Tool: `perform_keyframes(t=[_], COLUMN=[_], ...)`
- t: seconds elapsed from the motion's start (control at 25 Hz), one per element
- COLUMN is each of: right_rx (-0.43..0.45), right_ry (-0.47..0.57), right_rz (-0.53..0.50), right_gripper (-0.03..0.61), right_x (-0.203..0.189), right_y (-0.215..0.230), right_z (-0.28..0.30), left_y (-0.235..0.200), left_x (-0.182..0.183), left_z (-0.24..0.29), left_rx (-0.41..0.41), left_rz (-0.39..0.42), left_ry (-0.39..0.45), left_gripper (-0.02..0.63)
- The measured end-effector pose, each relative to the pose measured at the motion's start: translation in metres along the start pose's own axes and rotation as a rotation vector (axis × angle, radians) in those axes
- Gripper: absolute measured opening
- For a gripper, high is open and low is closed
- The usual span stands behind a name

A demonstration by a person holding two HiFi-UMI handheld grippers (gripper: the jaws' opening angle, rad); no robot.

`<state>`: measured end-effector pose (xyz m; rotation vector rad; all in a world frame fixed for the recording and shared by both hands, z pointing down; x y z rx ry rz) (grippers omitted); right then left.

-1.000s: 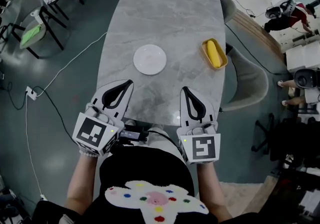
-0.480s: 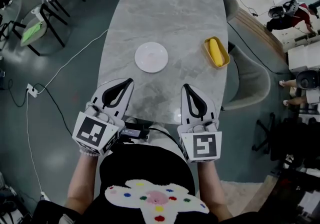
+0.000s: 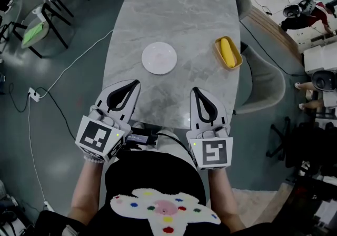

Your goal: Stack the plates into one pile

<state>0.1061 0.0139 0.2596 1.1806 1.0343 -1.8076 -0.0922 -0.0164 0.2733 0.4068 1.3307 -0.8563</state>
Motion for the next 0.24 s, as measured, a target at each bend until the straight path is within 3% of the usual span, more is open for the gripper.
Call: perform_keyframes(t=[0.24], right_rx=[0.003], right_ry=[-0.007], right_rz=[0.003], right_gripper=[0.003], right_x=[-0.002], right_y=[0.0004], right_z=[-0.0002], left_y=[0.0008], left_x=[0.0002], left_z=[0.0016], left_rx=[0.001], left_rz=[0.004], left_ry=[0.01], left_gripper=[0.011])
Point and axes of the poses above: the fingertips, and each gripper's own axes: z forward along the fingers, y to its right, x out of its top, the point moved 6 cm from there along -z, backward along the fingers, and after that the axes turned 5 degrees about -z, right-handed, at the moved point
